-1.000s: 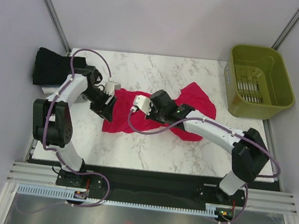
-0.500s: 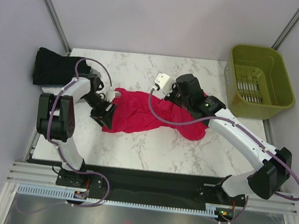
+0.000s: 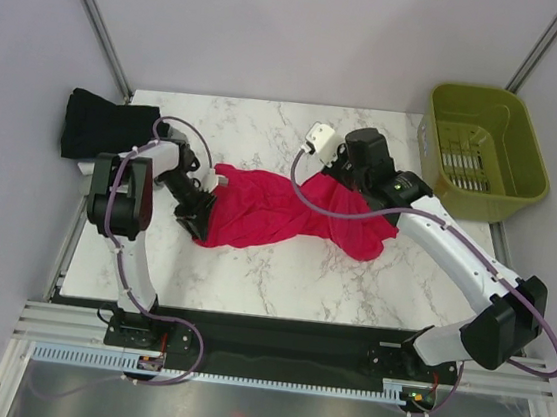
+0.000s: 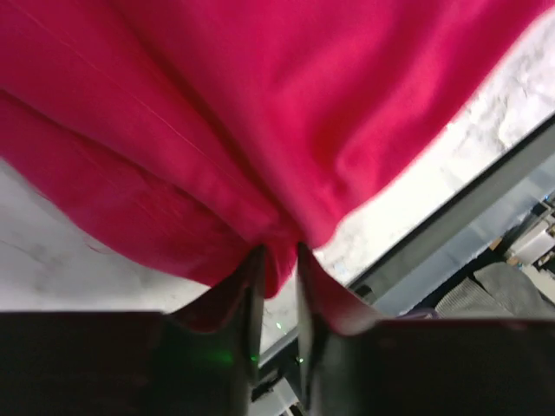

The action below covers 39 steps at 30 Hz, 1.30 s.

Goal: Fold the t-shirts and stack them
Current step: Flatten the tshirt out

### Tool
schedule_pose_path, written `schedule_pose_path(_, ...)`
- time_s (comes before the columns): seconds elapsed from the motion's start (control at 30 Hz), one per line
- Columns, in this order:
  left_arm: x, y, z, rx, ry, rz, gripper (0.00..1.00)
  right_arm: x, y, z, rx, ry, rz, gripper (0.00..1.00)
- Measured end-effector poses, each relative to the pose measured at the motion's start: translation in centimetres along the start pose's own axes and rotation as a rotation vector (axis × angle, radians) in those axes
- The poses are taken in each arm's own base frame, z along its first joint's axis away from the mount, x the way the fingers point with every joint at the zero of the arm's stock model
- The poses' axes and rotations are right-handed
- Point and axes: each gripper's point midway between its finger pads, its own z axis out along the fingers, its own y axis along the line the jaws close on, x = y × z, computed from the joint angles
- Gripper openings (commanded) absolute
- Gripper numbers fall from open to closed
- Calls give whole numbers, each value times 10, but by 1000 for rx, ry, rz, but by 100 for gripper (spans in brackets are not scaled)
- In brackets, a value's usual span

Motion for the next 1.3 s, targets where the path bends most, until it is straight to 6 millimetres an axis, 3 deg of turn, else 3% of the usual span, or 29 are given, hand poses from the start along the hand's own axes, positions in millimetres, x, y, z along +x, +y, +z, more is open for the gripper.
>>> schedule_pose_path(0.07,-9,8,3,-22,-19,-5,2,5,-8,0,17,9,13,0)
schedule_pose_path(0.27,-30,17,-3,-59,-60,-28,2,18,-35,-9,87,31,41,0)
schedule_pose_path(0.33,-42,17,-14,-77,-92,-17,2,20,-46,-17,118,30,45,0)
schedule_pose_path(0.4,-62,13,-41,-121,-157,13,2,24,-63,-28,164,35,45,0)
schedule_pose_path(0.5,-108,-6,-118,-238,-360,118,2,24,-91,-46,239,29,54,0)
schedule_pose_path(0.57,-138,-35,-193,-338,-556,216,2,21,-114,-61,302,19,69,0)
schedule_pose_path(0.63,-153,-74,-271,-435,-766,324,2,14,-136,-76,365,1,88,0)
schedule_pose_path(0.7,-144,-115,-327,-502,-920,408,2,4,-157,-93,431,-27,110,0)
schedule_pose_path(0.8,-105,-167,-375,-564,-1073,502,2,-10,-182,-120,513,-74,139,0)
schedule_pose_path(0.9,-69,-198,-385,-583,-1155,573,2,-25,-202,-152,586,-135,168,0)
schedule_pose_path(1.0,-45,-213,-383,-598,-1205,613,2,-35,-215,-187,650,-201,187,0)
schedule_pose_path(1.03,-42,-214,-380,-597,-1207,616,8,-36,-217,-200,668,-220,191,0)
schedule_pose_path(1.07,-41,-214,-379,-593,-1205,621,27,-37,-217,-212,684,-238,194,0)
schedule_pose_path(1.17,-53,-202,-356,-545,-1140,614,53,-37,-214,-235,710,-281,204,0)
schedule_pose_path(1.2,-59,-195,-345,-516,-1109,601,55,-35,-212,-237,710,-288,208,0)
schedule_pose_path(1.3,-94,-159,-285,-354,-931,504,59,-29,-202,-233,680,-290,221,0)
